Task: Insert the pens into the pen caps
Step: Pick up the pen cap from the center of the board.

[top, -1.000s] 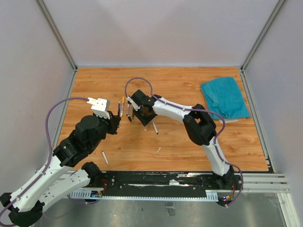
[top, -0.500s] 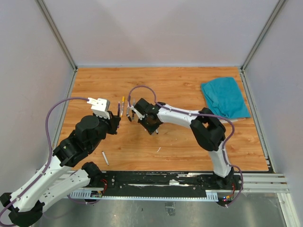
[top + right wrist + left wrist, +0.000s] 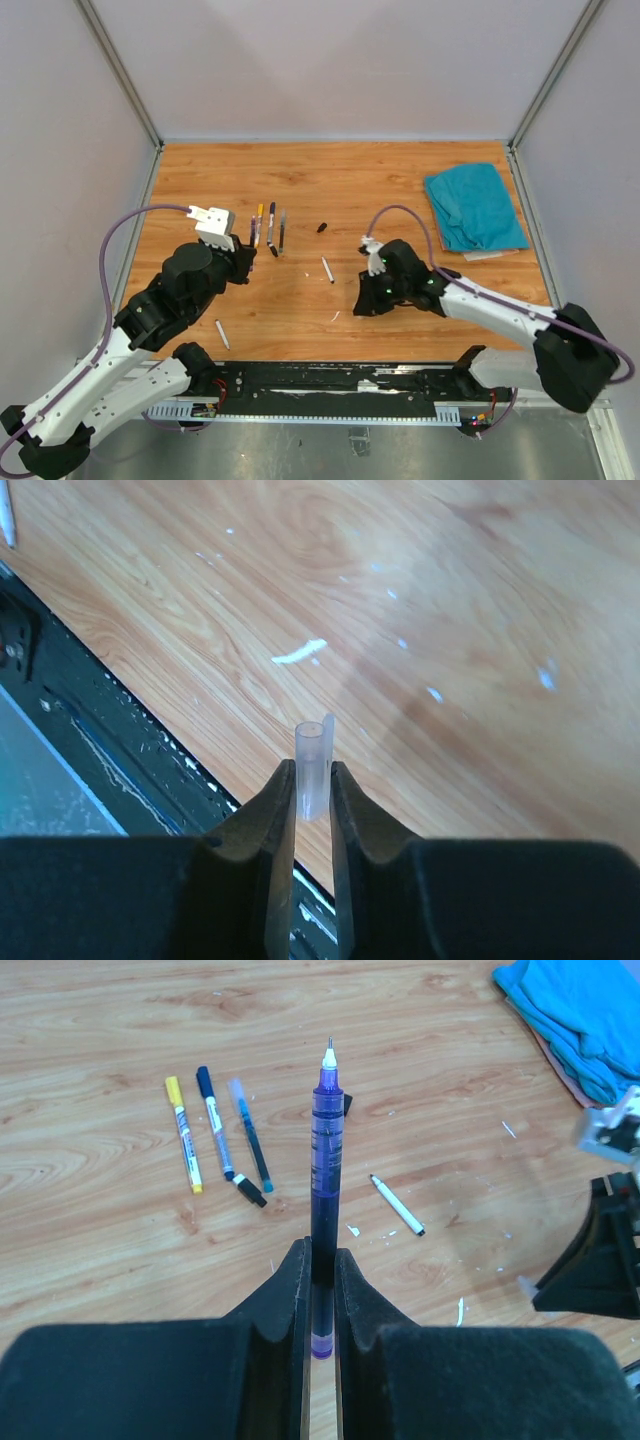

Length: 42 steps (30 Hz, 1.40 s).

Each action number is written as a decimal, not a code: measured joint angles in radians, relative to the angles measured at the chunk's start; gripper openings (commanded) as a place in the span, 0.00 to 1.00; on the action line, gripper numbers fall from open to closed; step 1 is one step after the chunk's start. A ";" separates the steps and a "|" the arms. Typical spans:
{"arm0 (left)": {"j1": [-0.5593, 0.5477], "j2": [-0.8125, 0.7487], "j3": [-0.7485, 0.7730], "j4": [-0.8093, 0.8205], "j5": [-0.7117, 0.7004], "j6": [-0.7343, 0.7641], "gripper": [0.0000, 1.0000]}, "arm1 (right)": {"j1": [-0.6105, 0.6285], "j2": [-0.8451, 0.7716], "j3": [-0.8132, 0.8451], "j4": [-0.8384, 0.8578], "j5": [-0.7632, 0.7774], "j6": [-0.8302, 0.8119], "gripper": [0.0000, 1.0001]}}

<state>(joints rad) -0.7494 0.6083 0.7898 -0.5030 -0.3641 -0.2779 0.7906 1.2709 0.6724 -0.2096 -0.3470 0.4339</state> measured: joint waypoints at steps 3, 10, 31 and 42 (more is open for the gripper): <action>0.000 0.002 0.000 0.000 0.003 0.000 0.00 | -0.101 -0.139 -0.147 0.077 -0.056 0.091 0.15; 0.000 0.002 -0.001 0.000 0.010 0.000 0.00 | -0.236 -0.386 -0.275 0.171 -0.097 0.245 0.15; 0.000 0.002 -0.061 0.088 0.140 -0.019 0.00 | -0.243 -0.657 -0.273 0.219 -0.366 -0.128 0.19; 0.000 0.005 -0.085 0.169 0.270 -0.025 0.00 | -0.243 -0.682 -0.230 0.237 -0.440 -0.247 0.18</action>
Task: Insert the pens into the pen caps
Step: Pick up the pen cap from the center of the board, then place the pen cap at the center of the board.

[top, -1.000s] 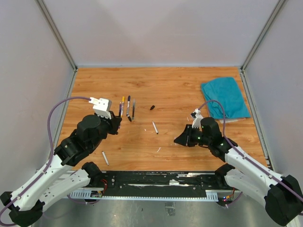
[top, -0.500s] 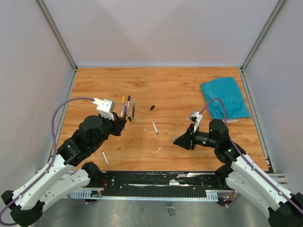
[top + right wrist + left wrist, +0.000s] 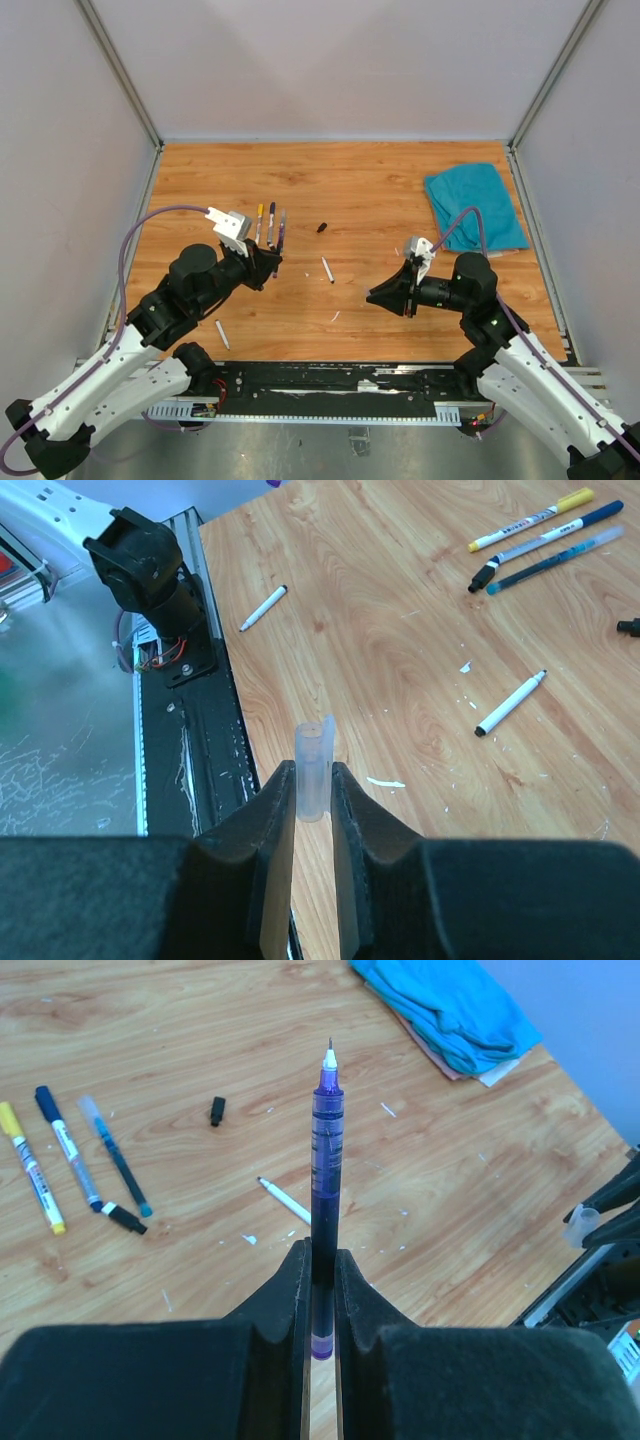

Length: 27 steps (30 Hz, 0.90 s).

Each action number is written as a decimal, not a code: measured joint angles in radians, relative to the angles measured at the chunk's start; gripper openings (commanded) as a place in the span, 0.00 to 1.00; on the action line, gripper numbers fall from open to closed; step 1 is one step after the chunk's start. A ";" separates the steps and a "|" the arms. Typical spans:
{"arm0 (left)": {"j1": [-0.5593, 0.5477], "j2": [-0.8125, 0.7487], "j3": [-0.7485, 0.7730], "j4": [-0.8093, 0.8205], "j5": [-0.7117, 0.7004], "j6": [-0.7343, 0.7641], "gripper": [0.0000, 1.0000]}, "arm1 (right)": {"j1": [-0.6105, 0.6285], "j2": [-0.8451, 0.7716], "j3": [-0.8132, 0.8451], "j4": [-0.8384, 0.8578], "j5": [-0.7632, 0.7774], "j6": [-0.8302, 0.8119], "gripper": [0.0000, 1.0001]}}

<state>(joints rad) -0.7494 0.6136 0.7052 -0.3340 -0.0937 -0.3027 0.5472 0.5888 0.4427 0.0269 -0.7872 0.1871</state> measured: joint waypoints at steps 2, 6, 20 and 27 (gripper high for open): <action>0.000 0.005 -0.001 0.014 0.018 -0.002 0.01 | 0.000 0.001 0.005 0.000 -0.008 -0.005 0.17; 0.000 0.012 -0.003 0.032 0.041 -0.008 0.01 | 0.000 -0.001 0.007 0.001 -0.030 -0.008 0.17; 0.000 0.043 0.018 -0.010 0.002 -0.012 0.00 | 0.081 0.124 0.118 -0.059 0.026 -0.034 0.15; 0.000 -0.103 0.076 -0.088 -0.206 -0.004 0.00 | 0.341 0.373 0.302 -0.252 0.305 -0.151 0.15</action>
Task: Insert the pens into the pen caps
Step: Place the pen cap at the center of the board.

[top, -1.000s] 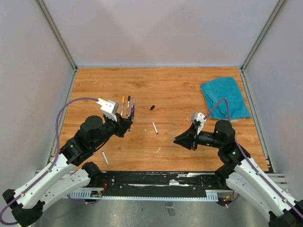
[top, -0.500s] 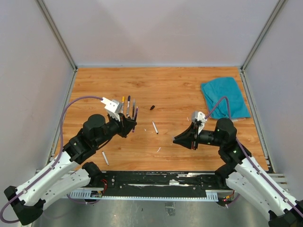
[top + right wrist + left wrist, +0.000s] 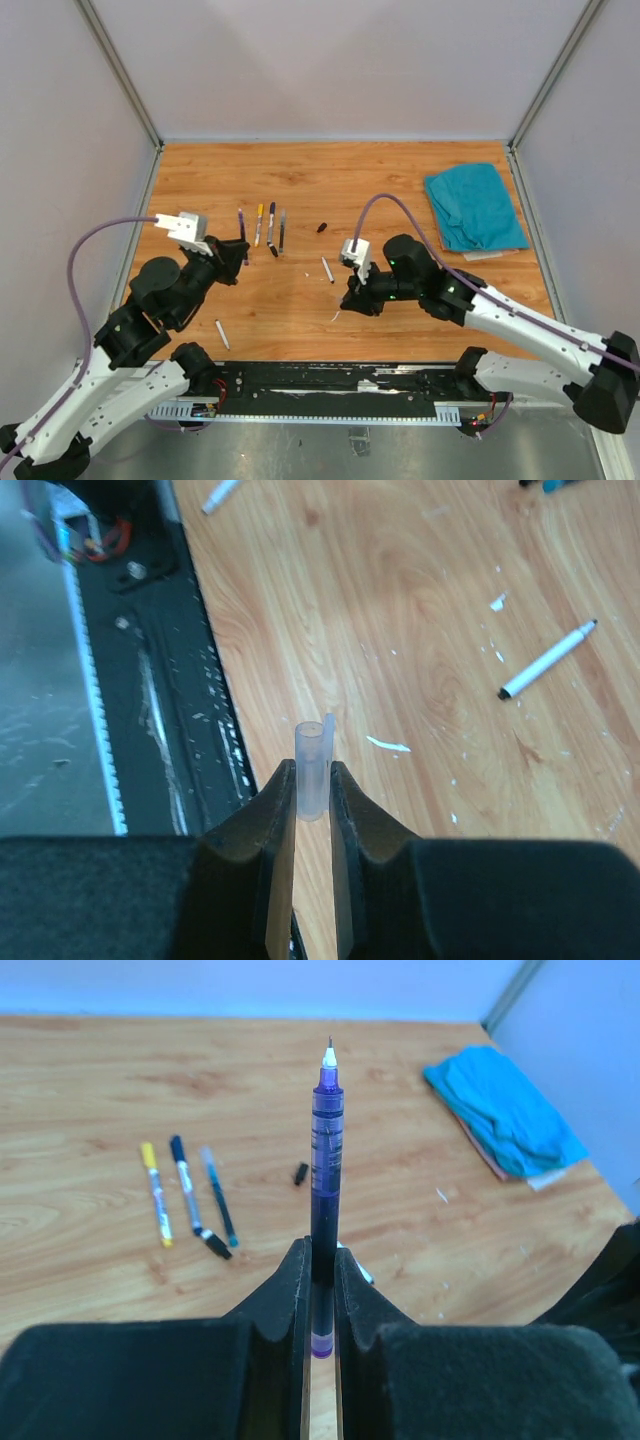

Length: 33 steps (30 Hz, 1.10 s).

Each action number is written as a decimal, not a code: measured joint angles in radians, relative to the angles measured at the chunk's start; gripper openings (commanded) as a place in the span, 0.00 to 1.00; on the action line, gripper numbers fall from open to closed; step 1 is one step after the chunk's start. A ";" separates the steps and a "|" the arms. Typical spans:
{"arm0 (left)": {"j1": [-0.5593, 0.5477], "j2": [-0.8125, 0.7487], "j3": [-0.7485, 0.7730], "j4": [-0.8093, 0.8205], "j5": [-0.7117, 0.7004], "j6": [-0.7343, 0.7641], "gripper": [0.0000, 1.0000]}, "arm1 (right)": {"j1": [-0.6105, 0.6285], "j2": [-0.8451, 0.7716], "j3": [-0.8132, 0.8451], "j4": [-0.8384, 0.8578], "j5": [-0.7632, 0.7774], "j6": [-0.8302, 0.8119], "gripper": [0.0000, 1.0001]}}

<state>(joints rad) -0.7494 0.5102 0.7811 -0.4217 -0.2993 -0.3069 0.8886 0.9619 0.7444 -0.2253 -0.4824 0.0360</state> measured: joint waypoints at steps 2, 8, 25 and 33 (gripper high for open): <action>0.000 -0.050 0.010 -0.014 -0.055 0.000 0.00 | 0.040 0.074 0.047 -0.050 0.072 -0.033 0.16; 0.000 -0.128 0.013 -0.084 -0.179 -0.013 0.01 | 0.146 0.267 0.137 -0.174 0.230 -0.118 0.17; 0.000 -0.214 0.010 -0.134 -0.291 -0.040 0.01 | 0.248 0.708 0.419 -0.405 0.379 -0.370 0.15; 0.000 -0.214 0.010 -0.135 -0.293 -0.042 0.01 | 0.248 0.792 0.470 -0.437 0.382 -0.426 0.15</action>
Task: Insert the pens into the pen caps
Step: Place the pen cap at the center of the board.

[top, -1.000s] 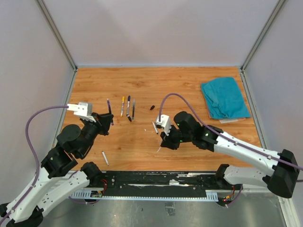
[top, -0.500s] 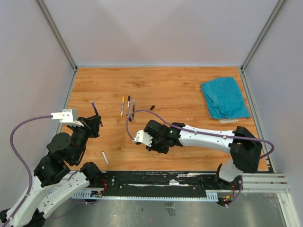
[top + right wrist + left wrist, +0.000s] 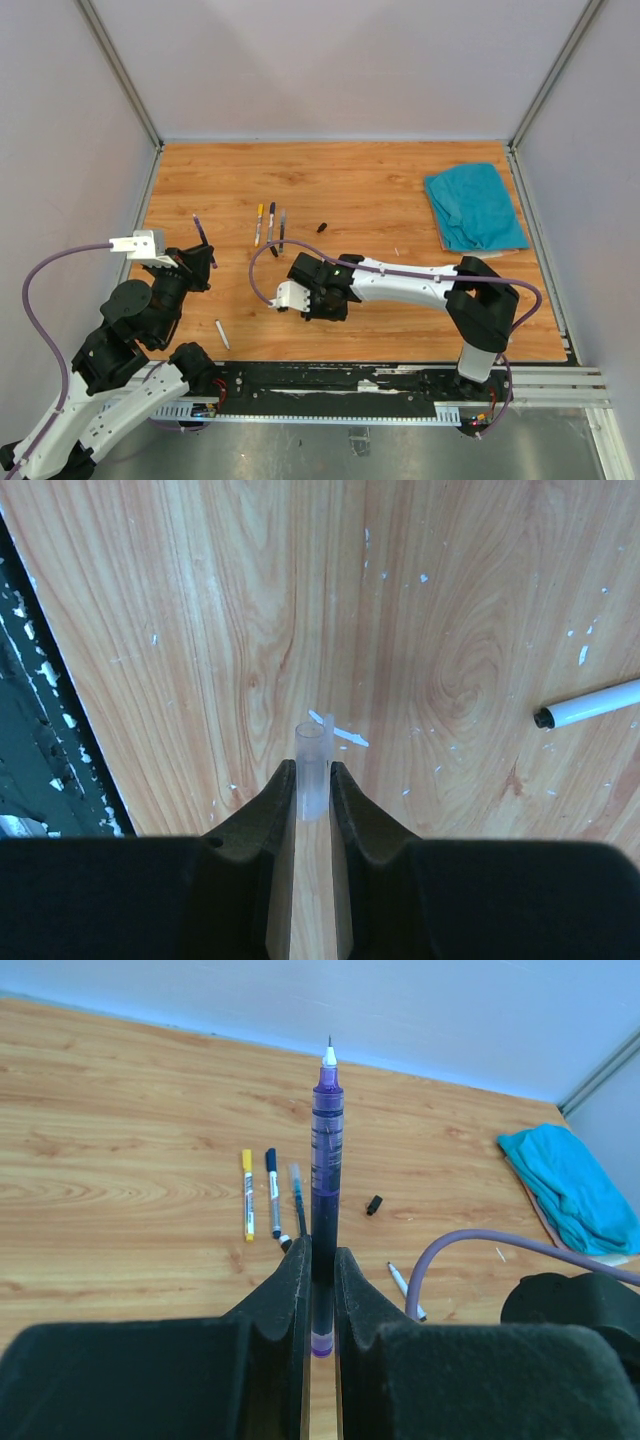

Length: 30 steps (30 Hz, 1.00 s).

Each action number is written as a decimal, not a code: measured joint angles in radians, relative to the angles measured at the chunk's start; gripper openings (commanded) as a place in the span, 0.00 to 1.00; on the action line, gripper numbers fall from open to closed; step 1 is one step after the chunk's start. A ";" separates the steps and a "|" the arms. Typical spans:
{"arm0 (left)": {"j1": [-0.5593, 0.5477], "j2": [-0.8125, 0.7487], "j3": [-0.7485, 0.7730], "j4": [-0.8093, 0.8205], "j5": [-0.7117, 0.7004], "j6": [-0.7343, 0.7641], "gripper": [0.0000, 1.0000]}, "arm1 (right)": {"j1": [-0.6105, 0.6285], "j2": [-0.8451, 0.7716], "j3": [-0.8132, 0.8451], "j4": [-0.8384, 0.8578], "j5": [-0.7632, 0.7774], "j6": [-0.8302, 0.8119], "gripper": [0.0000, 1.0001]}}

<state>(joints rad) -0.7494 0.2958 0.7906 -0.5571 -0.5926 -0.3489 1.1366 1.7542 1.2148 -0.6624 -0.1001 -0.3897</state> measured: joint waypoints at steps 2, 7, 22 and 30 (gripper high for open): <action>0.000 0.000 0.000 0.000 0.000 0.000 0.01 | 0.000 0.015 0.010 -0.003 0.000 -0.006 0.18; 0.000 -0.003 0.000 0.000 0.000 0.000 0.01 | 0.000 0.041 0.016 -0.010 0.000 -0.013 0.24; 0.000 -0.008 0.000 0.000 -0.001 -0.001 0.01 | 0.000 0.042 0.010 0.013 0.006 0.006 0.52; 0.000 -0.008 0.000 0.001 -0.001 -0.001 0.01 | 0.002 -0.212 -0.112 0.139 0.102 0.301 0.68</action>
<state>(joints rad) -0.7494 0.2874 0.7906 -0.5564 -0.5934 -0.3496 1.1389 1.5425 1.1027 -0.5236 0.0017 -0.0887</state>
